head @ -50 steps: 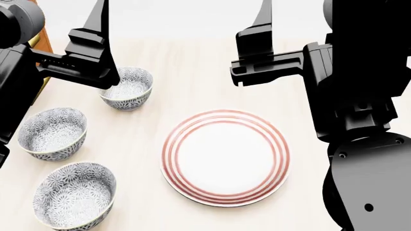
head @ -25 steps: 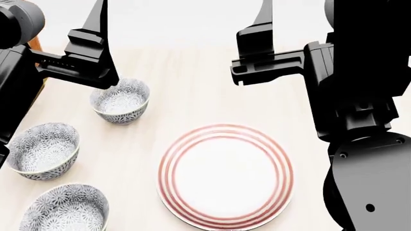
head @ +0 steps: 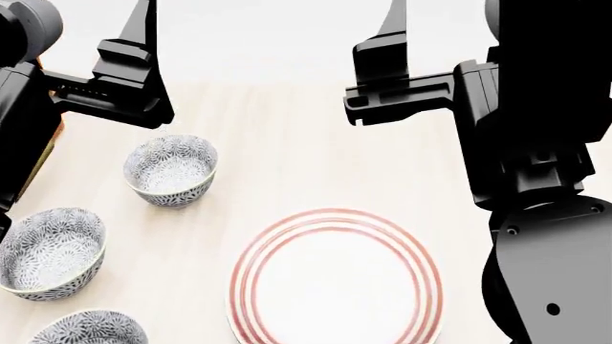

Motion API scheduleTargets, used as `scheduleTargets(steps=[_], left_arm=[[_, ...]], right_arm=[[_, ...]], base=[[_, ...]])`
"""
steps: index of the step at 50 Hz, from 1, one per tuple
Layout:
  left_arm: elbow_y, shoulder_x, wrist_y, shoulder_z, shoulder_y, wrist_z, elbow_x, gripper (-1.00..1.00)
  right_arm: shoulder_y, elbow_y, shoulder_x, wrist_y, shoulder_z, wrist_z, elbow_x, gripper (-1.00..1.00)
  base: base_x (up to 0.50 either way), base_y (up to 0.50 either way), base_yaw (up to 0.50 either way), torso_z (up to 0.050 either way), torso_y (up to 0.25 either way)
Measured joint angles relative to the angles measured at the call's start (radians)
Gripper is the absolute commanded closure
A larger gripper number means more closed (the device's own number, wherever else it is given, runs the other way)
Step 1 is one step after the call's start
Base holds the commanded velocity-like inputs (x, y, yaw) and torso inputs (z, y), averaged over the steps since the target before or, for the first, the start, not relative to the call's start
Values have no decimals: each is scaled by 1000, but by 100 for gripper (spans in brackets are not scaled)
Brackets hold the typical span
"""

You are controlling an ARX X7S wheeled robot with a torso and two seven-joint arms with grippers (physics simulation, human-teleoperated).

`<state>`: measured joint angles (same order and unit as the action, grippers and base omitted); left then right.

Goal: Put the bowl at the front on the plate.

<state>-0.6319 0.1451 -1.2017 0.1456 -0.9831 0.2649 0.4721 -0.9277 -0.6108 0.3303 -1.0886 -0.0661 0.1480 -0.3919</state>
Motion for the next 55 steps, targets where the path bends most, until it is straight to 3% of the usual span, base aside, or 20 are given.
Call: scheduleTargets(steps=[18, 34, 55], left_arm=[[15, -6, -20, -18, -2, 13, 29, -100], [104, -73, -248, -130, -61, 79, 147, -100], [293, -29, -347, -182, -104, 463, 613, -100]], right_arm=[[6, -3, 3, 17, 1, 5, -3, -100], [23, 5, 9, 45, 14, 4, -8, -100], [47, 21, 17, 79, 20, 8, -5, -100]], base=[[77, 0, 0, 0, 0], [0, 0, 0, 0, 0], [0, 0, 0, 0, 0]])
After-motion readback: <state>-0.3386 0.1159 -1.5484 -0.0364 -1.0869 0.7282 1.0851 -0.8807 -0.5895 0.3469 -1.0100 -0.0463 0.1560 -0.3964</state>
